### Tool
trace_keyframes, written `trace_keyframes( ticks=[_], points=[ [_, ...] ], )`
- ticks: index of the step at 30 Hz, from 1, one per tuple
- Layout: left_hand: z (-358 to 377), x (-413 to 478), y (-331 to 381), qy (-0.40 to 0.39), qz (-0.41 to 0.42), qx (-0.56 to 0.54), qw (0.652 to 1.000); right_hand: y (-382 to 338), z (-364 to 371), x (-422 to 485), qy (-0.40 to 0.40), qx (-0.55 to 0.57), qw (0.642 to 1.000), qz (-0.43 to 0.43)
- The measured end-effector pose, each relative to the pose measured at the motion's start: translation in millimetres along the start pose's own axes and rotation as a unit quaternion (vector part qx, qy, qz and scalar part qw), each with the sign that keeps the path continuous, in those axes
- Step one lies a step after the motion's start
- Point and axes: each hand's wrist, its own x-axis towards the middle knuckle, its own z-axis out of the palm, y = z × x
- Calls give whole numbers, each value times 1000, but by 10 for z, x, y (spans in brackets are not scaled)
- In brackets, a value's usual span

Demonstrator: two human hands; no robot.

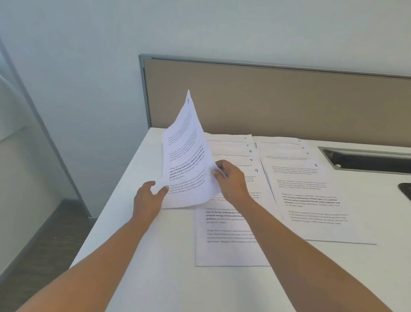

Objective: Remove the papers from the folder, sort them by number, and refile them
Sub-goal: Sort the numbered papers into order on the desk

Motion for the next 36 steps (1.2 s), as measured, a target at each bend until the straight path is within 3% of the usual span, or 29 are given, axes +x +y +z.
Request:
trace_keyframes(
  ticks=[5, 13, 19, 23, 31, 36],
  points=[
    [233, -59, 296, -46, -68, -135, 987, 73, -525, -136, -21, 96, 995, -22],
    [830, -232, 713, -114, -88, -278, 950, 342, -1446, -331, 3, 249, 967, 57],
    [1303, -489, 909, -92, -5, -123, 988, 786, -2162, -420, 87, 278, 949, 119],
    [1587, -668, 887, -89, 81, 1, 993, 1212, -2636, -524, 137, 175, 948, 227],
    [1866, -904, 772, -129, 203, 280, 930, 1676, -3070, -699, 119, 35, 926, 357],
    [1975, -1057, 843, -149, 214, 333, 906, 1642, -3114, -748, 83, -26, 917, 388]
  ],
)
